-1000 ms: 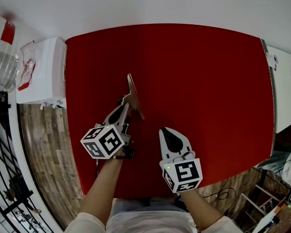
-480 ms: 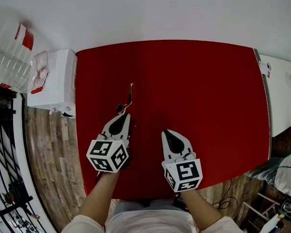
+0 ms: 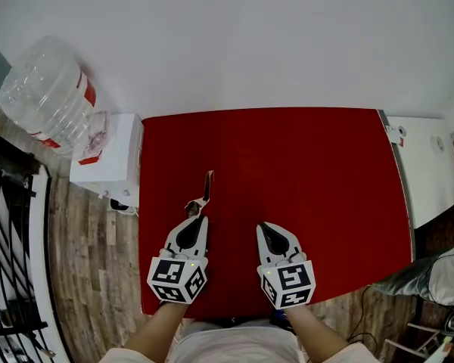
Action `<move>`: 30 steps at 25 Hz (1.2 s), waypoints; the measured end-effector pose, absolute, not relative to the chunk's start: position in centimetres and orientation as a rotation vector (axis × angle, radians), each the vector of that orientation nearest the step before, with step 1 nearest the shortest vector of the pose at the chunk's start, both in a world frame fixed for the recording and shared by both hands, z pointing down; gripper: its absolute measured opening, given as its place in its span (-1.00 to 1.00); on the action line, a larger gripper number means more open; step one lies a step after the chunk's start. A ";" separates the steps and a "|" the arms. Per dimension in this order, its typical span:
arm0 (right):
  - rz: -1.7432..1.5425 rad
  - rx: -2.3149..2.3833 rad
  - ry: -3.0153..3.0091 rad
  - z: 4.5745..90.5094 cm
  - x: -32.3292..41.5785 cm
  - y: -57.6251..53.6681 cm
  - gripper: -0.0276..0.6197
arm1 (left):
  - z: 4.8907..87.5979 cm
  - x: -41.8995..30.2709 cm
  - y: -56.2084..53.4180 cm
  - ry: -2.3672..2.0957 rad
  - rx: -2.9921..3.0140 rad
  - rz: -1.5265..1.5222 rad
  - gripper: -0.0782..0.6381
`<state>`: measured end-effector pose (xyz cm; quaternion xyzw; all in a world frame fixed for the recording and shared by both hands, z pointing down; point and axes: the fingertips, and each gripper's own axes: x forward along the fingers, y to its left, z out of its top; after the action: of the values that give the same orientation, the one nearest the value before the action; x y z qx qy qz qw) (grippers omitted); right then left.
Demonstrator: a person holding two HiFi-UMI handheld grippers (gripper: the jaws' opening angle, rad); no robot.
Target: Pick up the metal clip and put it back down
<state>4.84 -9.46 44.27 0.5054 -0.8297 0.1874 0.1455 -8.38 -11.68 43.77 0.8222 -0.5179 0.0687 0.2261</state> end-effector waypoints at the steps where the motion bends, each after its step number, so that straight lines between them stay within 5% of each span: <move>1: 0.532 1.454 -2.394 43.6 4.8 -9.1 -0.90 | 43.1 -8.6 -11.1 -1.438 2.271 0.189 -0.76; 30: 0.452 1.417 -2.493 36.5 1.2 -0.2 -0.90 | 35.6 -11.3 0.7 -1.561 2.309 0.114 -0.76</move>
<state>1.17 -0.20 36.49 0.4845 -0.8527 0.1546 0.1191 -11.27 0.69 35.64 0.8149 -0.5510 0.0401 0.1750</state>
